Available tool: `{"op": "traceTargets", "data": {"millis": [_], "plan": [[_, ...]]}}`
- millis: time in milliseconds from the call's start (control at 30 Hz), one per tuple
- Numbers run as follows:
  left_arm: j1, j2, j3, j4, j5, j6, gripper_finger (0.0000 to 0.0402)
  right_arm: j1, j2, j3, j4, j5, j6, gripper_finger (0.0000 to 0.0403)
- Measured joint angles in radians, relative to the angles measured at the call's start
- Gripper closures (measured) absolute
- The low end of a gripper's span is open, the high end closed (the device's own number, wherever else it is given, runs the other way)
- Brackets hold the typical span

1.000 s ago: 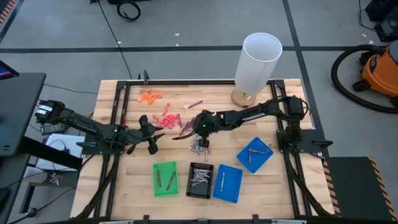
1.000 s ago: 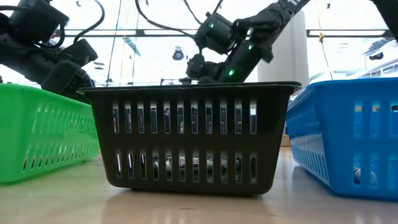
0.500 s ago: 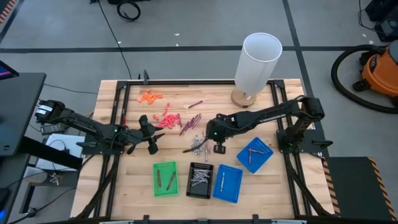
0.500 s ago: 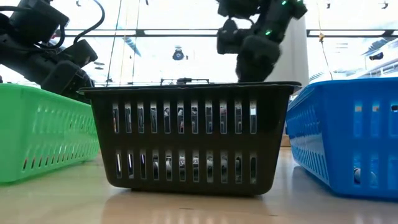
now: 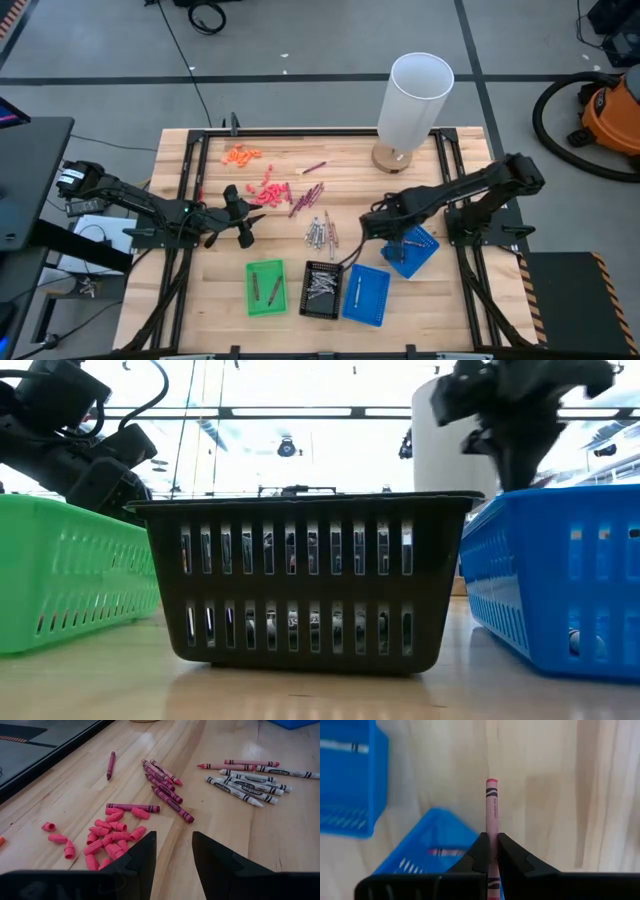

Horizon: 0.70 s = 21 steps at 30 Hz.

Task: Sort crayons
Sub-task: Put the pink crayon into the right blue basket

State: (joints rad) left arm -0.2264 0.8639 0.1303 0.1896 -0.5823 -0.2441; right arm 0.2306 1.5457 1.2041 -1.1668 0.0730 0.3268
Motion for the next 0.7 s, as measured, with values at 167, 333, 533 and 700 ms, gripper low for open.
{"op": "traceTargets", "data": {"millis": [167,333,533,700], "plan": [[0.000,0.000,0.000,0.000,0.000,-0.008,0.0264,0.042,-0.031,0.000,-0.117,-0.123,0.017,0.0374],[0.000,0.000,0.000,0.000,0.000,-0.008,0.0264,0.096,-0.016,-0.002,-0.181,-0.151,-0.038,0.0374],[0.000,0.000,0.000,0.000,0.000,-0.008,0.0264,0.138,0.026,-0.096,-0.148,-0.136,-0.121,0.0373],[0.000,0.000,0.000,0.000,0.000,-0.007,0.0264,0.142,0.040,-0.192,-0.057,-0.093,-0.135,0.0372]]}}
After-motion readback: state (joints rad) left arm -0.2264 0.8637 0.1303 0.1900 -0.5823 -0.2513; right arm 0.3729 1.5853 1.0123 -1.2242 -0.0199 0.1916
